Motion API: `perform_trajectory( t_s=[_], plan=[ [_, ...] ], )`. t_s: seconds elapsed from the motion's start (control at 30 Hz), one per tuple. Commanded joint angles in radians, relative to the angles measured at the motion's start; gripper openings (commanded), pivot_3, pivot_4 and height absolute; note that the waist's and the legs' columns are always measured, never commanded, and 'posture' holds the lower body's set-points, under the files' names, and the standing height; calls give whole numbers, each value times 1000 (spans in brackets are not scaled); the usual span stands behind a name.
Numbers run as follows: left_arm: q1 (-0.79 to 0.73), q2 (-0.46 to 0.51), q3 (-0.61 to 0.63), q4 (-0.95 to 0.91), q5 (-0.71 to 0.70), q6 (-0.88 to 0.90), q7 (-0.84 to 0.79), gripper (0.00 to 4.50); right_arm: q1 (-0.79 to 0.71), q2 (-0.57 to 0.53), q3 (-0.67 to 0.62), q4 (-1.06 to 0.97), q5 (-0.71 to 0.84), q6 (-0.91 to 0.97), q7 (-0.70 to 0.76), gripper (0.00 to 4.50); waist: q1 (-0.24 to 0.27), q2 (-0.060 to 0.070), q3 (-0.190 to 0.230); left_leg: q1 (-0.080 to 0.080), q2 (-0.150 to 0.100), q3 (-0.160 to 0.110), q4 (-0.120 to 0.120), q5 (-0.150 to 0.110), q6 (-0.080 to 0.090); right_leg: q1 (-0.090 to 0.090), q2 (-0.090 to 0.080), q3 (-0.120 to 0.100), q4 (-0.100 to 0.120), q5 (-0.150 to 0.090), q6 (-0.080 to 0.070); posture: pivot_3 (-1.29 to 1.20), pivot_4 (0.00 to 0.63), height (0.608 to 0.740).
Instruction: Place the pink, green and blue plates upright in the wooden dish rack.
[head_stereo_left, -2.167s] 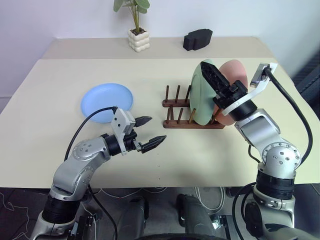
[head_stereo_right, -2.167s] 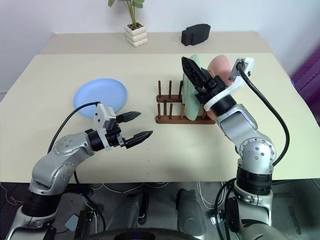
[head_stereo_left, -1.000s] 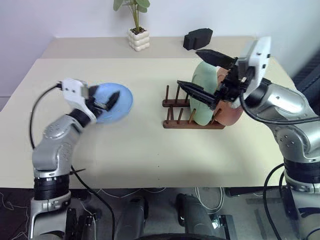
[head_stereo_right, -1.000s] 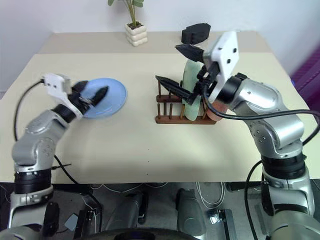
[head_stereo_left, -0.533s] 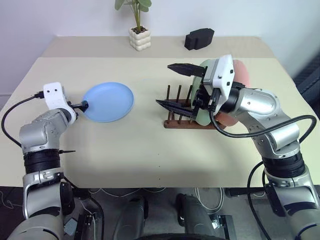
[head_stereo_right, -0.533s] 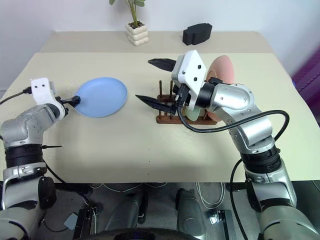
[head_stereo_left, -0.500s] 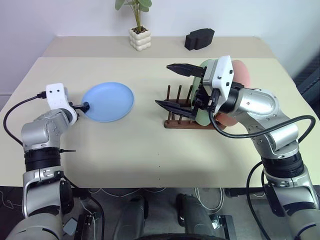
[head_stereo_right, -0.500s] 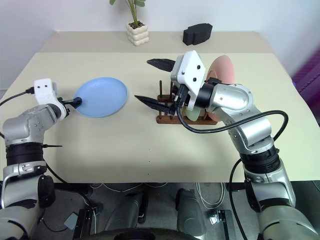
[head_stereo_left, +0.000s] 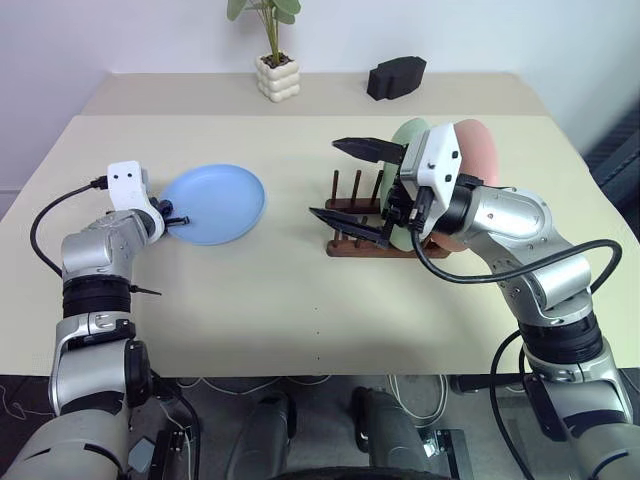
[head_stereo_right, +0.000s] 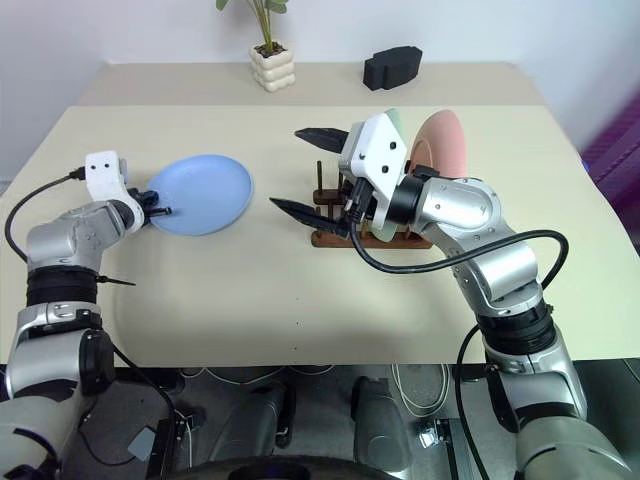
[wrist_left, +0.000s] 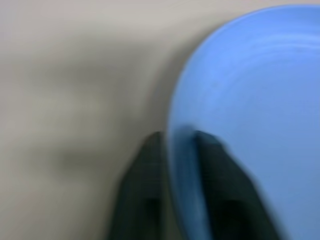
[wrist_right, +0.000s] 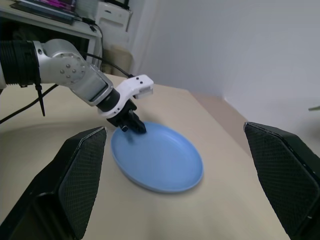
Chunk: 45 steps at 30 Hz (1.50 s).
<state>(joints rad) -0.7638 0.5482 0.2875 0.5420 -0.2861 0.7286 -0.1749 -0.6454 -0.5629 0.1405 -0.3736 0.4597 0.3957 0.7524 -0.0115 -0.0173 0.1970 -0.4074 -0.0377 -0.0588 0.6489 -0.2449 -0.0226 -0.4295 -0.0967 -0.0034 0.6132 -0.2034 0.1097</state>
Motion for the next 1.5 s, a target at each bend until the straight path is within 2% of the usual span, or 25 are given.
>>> perform_trajectory(
  t_s=[0.03, 0.13, 0.3, 0.5, 0.67, 1.13, 1.2, 1.27, 1.37, 1.47, 1.5],
  plan=[
    [-4, -8, 40, -54, -6, -26, 30, 11, -2, 9, -32, -34, -11, -8, -13, 4500, 0, 0, 0, 0, 0, 0, 0, 0, 0, 0, 0, 0, 0, 0, 0, 0, 150, 736],
    [8, -52, 104, -170, -52, -90, 50, 11, -7, 8, -17, -13, -59, -26, -24, 4500, 0, 0, 0, 0, 0, -1, 0, 0, 0, 0, 0, 0, 0, 0, 0, 0, 150, 736],
    [-8, -146, 172, -425, -64, -218, 193, 11, -41, -8, 89, 89, -310, -182, -44, 4500, 2, -2, 0, -1, 0, -1, 0, 0, -1, 0, -1, 0, 0, 0, 0, 0, 150, 736],
    [-17, -175, 28, -696, -13, -220, 195, 11, -117, 63, 180, 210, -532, -359, -116, 4500, 0, -2, 0, -1, -1, 1, -1, 1, -2, -1, 0, 1, 0, 0, 0, 0, 150, 736],
    [-10, -159, -48, -799, 7, -168, 170, 11, -157, 83, 223, 305, -708, -521, -194, 4500, -1, -2, 0, 0, -1, 1, 0, 1, -2, -1, 0, 1, 0, 0, 0, 0, 150, 736],
    [6, -194, -114, -986, -89, -9, 87, 11, -166, 178, 254, 416, -875, -666, -274, 4500, -3, -2, 0, 0, -1, 1, 0, 1, -2, -1, 0, 1, 0, 0, 0, 0, 150, 736],
    [2, -198, -106, -994, -105, 2, 80, 0, -165, 181, 254, 431, -888, -672, -274, 3956, -3, -2, 0, 0, -1, 1, 0, 1, -2, -1, 0, 1, 0, 0, 0, 0, 150, 736],
    [0, -201, -98, -1001, -121, 5, 72, 0, -165, 183, 252, 442, -897, -678, -276, 3188, -3, -2, 0, 0, -1, 1, 0, 1, -2, -1, 1, 1, 0, 0, 0, 0, 150, 736],
    [6, -199, -93, -1001, -126, 11, 72, 0, -165, 187, 247, 447, -907, -683, -285, 1511, -3, -2, 0, 0, -1, 0, 0, 1, -2, -1, 1, 1, 0, 0, 0, 0, 150, 736],
    [13, -197, -95, -1000, -124, 13, 75, 0, -166, 188, 245, 451, -913, -689, -291, 39, -7, -2, 0, 0, -1, 0, 0, 1, -2, -1, 1, 1, 0, 0, 0, 0, 150, 736],
    [13, -198, -95, -999, -123, 13, 75, 0, -166, 187, 245, 453, -914, -691, -292, 39, -6, -2, 0, 0, -1, 1, -1, 1, -2, -1, 1, 1, 1, 0, 0, 0, 150, 736]
  ],
)
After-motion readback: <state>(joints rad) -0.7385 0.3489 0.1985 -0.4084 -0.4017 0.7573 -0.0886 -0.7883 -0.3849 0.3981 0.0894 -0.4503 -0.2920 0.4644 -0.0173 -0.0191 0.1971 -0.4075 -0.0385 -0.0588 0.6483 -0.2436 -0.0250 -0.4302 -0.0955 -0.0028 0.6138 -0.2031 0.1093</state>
